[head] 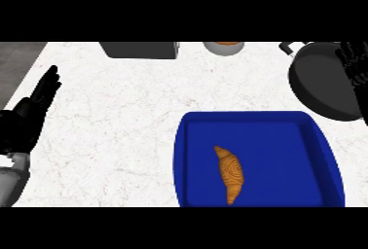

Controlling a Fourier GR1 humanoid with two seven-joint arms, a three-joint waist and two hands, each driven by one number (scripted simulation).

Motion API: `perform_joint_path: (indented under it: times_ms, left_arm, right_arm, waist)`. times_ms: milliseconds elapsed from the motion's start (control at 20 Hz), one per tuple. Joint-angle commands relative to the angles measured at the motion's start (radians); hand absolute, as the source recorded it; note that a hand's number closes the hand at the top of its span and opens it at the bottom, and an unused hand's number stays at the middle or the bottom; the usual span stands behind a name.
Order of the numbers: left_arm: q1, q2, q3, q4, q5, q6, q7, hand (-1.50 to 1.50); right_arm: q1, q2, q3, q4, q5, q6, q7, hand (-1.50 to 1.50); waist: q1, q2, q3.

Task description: Pick the croissant from the tray and place it in the pot

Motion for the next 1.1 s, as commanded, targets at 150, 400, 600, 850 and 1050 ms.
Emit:
perform_joint_path:
  times_ms: [150, 400, 600, 850, 1050]
  left_arm:
    - [-0.055, -0.110, 0.048, -0.030, 0.067, 0.059, 0.022, 0.00]
    - [-0.046, -0.174, 0.065, -0.057, 0.146, 0.067, 0.066, 0.00]
    - [0.002, -0.184, 0.076, -0.073, 0.137, 0.071, 0.049, 0.00]
    - [-0.036, -0.207, 0.095, -0.026, 0.109, 0.075, 0.048, 0.00]
    - [0.053, -0.217, 0.083, -0.146, 0.110, 0.105, 0.080, 0.00]
  right_arm:
    - [-0.129, 0.094, 0.177, 0.161, 0.057, 0.154, -0.121, 1.50]
    - [-0.129, 0.080, 0.314, 0.307, 0.395, 0.042, -0.297, -1.50]
    - [-0.108, 0.152, 0.282, 0.462, 0.335, 0.093, -0.612, -1.50]
    - [-0.201, 0.138, 0.284, 0.462, 0.381, 0.203, -0.623, -1.50]
    - [-0.200, 0.028, 0.349, 0.284, 0.391, 0.354, -0.407, -1.50]
  waist:
    - [0.005, 0.016, -0.016]
    - [0.016, 0.017, -0.015]
    - [-0.017, 0.009, -0.015]
    - [-0.039, 0.004, -0.017]
    - [-0.040, -0.005, -0.018]
